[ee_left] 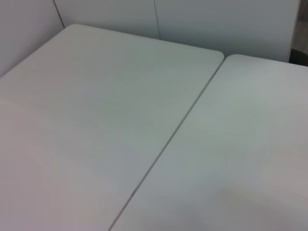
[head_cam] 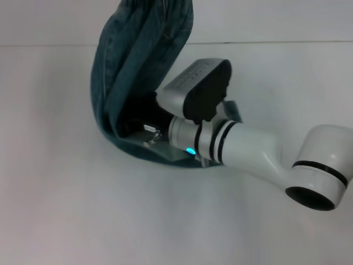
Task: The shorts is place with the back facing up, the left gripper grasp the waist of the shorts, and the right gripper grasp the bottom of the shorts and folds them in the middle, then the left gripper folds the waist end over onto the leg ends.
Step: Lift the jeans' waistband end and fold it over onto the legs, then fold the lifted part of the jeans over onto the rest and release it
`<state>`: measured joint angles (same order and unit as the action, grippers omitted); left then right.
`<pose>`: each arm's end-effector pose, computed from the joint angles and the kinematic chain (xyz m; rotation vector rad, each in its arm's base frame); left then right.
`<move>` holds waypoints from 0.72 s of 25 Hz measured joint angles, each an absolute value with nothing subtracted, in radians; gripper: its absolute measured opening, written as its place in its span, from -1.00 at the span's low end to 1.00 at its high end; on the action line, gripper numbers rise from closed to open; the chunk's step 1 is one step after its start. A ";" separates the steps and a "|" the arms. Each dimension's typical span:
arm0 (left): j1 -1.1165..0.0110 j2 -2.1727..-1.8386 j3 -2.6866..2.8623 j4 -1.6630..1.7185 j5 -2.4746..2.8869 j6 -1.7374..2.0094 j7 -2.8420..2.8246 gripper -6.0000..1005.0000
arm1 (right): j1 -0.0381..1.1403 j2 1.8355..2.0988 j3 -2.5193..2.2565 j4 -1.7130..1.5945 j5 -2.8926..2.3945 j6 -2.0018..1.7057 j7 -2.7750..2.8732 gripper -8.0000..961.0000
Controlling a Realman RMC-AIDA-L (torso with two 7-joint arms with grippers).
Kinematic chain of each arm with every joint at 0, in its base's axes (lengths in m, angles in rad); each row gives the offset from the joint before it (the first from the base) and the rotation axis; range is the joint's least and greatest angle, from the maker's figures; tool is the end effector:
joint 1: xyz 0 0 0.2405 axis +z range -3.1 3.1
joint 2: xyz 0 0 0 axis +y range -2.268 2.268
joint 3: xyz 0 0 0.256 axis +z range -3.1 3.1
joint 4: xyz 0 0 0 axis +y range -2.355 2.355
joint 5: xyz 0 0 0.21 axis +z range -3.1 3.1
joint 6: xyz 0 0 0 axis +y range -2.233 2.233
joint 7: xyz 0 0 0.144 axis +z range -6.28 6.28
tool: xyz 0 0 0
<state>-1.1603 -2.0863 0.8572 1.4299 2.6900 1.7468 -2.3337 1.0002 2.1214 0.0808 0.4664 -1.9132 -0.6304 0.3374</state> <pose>-0.0023 0.4193 0.0925 -2.6098 -0.3647 0.1072 0.1207 0.3613 -0.1800 -2.4847 0.5679 0.6788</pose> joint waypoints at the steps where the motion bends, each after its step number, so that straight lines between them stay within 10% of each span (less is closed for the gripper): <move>1: -1.159 -2.087 0.859 1.434 2.691 1.747 -2.337 -0.87 | 1.000 2.121 0.093 0.472 -1.934 -0.625 0.338 -0.97; 18: -0.926 -2.171 0.950 1.530 2.629 1.692 -2.357 -0.86 | 0.656 2.099 0.151 0.284 -1.966 -1.031 0.546 -0.97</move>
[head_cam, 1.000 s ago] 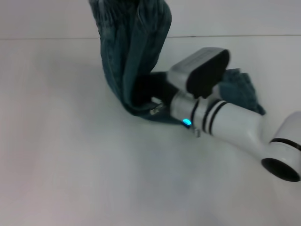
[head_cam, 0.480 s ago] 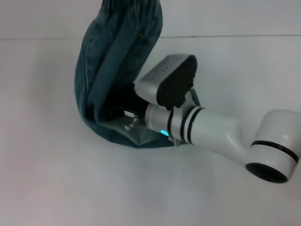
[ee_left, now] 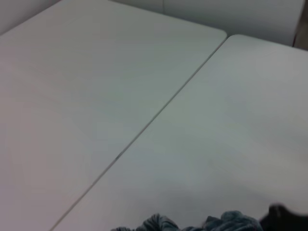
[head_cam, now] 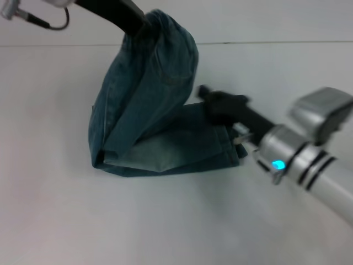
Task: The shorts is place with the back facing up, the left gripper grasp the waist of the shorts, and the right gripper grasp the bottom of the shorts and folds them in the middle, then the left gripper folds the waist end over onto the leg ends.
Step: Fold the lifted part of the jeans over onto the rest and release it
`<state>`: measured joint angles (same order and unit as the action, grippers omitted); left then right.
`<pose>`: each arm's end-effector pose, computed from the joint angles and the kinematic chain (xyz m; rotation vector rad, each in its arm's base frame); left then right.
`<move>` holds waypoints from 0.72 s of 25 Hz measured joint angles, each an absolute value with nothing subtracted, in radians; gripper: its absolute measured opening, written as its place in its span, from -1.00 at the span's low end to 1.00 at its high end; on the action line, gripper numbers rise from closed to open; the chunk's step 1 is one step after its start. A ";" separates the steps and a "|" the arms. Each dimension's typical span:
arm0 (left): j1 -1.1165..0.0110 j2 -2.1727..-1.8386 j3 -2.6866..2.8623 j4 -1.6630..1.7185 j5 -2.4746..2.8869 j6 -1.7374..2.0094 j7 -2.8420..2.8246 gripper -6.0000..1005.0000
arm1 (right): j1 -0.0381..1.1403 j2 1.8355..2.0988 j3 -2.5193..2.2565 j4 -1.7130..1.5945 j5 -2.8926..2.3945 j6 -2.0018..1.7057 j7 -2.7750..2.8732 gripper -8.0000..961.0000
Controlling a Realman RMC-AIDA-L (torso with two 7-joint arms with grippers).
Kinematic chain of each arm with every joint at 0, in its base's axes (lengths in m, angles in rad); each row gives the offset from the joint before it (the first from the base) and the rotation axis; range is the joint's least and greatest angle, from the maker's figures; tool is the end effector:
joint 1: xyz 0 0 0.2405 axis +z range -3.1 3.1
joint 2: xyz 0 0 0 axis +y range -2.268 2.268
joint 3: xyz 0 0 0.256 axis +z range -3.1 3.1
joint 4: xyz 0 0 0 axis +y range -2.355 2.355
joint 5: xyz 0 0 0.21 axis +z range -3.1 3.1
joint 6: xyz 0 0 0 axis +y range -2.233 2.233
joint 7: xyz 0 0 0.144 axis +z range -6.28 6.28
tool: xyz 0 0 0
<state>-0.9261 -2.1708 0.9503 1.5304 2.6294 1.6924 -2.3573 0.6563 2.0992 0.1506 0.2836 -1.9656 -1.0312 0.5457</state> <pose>-0.0558 0.3956 0.0641 -2.6151 -0.5056 0.0713 0.2298 0.3430 -0.1113 -2.0858 0.8505 0.9770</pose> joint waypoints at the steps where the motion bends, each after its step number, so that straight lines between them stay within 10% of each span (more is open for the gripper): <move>1: -0.908 -2.171 0.968 1.525 2.599 1.674 -2.365 -0.85 | 0.635 2.099 0.176 0.248 -1.965 -1.069 0.584 -0.98; 18: -0.774 -2.170 1.303 1.147 2.286 1.254 -2.344 -0.80 | 0.606 2.089 0.445 -0.002 -1.913 -1.321 0.845 -0.98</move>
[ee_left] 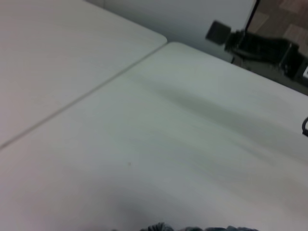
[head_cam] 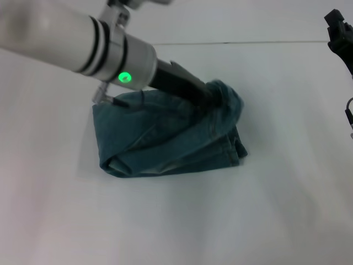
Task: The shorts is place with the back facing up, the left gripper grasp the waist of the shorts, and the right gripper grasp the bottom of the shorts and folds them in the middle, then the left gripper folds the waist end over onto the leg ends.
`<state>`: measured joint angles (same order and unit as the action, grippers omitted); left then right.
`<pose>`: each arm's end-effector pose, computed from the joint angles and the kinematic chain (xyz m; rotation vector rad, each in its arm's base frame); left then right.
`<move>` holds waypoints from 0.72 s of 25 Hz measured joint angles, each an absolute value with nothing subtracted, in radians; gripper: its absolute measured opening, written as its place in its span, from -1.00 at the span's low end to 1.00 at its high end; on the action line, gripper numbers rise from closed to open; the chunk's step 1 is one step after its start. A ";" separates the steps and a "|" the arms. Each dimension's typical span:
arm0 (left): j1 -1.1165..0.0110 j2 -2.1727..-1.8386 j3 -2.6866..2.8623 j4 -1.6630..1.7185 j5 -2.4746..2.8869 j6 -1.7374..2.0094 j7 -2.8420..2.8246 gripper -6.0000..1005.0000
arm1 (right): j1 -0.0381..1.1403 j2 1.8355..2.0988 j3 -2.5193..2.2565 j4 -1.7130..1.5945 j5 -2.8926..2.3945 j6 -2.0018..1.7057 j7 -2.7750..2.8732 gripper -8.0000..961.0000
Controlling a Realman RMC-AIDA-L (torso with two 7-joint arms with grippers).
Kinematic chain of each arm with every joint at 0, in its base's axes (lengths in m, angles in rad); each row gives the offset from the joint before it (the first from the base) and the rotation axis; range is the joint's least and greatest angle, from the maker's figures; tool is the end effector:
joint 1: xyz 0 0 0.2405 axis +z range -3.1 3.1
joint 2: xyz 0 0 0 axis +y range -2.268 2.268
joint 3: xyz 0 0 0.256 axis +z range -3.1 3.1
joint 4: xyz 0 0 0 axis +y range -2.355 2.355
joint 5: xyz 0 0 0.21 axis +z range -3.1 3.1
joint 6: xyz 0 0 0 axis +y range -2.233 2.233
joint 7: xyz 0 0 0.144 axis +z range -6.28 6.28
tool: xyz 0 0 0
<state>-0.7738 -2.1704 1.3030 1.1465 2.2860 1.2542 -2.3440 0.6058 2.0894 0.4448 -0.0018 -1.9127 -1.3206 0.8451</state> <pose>-0.0913 0.3908 -0.0489 -2.7778 -0.6859 -0.1234 0.2853 0.3662 0.0046 -1.5434 0.8763 1.2901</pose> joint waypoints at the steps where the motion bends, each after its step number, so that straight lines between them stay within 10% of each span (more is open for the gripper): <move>1: -0.777 -2.171 1.322 1.113 2.274 1.232 -2.344 -0.80 | 0.606 2.089 0.444 -0.002 -1.913 -1.319 0.845 -0.98; 18: -0.724 -2.170 1.405 1.093 2.103 1.119 -2.267 0.09 | 0.601 2.091 0.433 0.004 -1.919 -1.314 0.853 -0.98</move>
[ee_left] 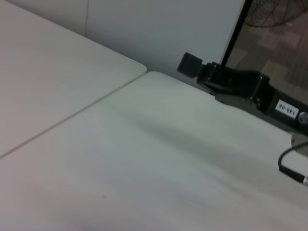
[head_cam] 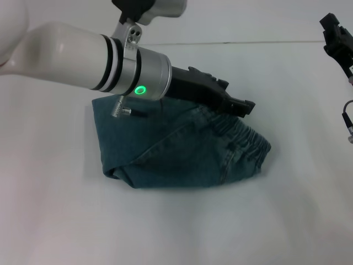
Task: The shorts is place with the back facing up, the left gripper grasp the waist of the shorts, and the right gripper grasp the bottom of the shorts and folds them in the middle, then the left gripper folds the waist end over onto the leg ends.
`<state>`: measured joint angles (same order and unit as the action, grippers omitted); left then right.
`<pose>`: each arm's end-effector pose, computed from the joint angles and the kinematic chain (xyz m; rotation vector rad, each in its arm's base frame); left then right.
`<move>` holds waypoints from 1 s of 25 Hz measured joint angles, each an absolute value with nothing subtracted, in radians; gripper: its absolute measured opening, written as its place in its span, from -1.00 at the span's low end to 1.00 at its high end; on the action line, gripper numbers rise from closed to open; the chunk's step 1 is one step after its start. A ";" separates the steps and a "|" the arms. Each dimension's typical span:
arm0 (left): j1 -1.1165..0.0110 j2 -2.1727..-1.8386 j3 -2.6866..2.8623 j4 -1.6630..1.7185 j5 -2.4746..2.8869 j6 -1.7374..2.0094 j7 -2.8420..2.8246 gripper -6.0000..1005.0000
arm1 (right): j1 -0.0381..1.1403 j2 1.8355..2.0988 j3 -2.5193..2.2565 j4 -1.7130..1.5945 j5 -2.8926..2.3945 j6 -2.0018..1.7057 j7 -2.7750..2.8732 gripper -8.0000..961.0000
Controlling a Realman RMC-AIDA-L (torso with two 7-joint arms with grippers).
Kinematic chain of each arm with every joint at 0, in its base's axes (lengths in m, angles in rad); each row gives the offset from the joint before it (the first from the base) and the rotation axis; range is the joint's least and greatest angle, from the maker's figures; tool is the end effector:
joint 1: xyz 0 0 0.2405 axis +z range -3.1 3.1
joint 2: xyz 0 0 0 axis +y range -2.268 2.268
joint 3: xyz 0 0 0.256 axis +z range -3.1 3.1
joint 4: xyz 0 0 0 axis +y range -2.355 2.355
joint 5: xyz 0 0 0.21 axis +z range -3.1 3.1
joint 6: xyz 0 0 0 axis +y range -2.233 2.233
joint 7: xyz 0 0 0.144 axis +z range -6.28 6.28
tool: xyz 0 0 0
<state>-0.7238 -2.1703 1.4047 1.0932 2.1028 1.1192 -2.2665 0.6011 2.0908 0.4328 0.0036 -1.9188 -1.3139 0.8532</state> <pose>-0.0896 0.3830 -0.0696 -2.7970 -0.6834 -0.2963 0.2854 0.3644 0.0004 -1.5584 0.8946 1.2874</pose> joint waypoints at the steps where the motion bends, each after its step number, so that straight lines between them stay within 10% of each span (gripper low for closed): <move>1: -0.720 -2.170 1.398 1.096 2.097 1.119 -2.265 0.18 | 0.601 2.091 0.427 0.003 -1.919 -1.314 0.857 -0.98; 11: -0.512 -2.172 1.178 1.215 1.787 1.238 -2.044 0.86 | 0.649 2.085 0.018 -0.194 -1.957 -1.407 1.051 -0.98; 25: -0.304 -2.148 0.660 1.190 1.861 1.749 -1.870 0.86 | 0.537 2.064 -0.496 -0.805 -2.084 -1.794 1.572 -0.49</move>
